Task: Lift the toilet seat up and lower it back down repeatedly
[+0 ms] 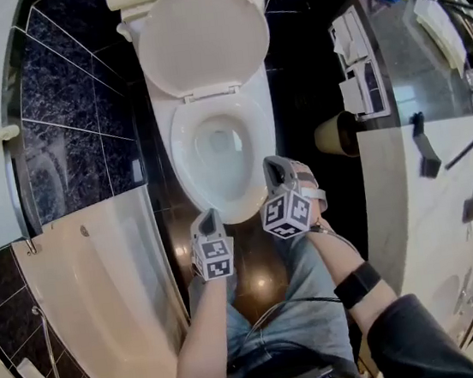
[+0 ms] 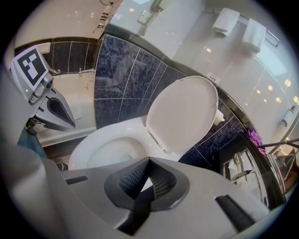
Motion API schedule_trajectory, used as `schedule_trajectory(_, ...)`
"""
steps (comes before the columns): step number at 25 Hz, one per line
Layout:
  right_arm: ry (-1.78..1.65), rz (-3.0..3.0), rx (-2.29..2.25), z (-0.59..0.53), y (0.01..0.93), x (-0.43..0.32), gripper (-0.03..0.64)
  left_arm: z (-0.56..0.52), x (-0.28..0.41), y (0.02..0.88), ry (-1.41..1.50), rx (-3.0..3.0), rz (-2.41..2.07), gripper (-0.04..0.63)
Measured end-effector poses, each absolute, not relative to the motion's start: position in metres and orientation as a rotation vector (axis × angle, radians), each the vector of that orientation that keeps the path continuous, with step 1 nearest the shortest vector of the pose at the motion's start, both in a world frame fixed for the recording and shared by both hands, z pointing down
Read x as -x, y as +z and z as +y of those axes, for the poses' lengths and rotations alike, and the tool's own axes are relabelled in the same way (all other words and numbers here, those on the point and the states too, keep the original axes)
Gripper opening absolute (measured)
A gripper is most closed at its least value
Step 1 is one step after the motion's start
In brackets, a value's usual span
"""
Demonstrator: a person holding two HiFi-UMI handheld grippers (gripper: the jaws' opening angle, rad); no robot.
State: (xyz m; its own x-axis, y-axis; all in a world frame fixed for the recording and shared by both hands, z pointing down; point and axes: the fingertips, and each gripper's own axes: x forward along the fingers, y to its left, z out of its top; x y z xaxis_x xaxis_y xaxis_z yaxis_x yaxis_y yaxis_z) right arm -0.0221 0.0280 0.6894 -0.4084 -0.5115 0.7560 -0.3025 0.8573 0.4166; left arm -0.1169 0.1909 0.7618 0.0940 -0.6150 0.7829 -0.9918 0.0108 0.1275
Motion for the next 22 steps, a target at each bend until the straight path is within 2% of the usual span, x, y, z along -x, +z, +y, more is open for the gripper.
schedule_trajectory(11,-0.053,-2.151,-0.814,0.064,0.482,0.044,0.017,0.173,0.198,0.48,0.562,-1.859,-1.774,-0.005)
schedule_trajectory(16,0.064,-2.237,-0.911,0.067,0.417,0.038,0.018,0.175,0.221,0.404,0.524,-1.913,-1.835,-0.003)
schedule_trajectory(22,0.198,-2.339,-0.996,0.067,0.356,0.005,0.018,0.17,0.217,0.344,0.514,-1.986,-1.873,-0.003)
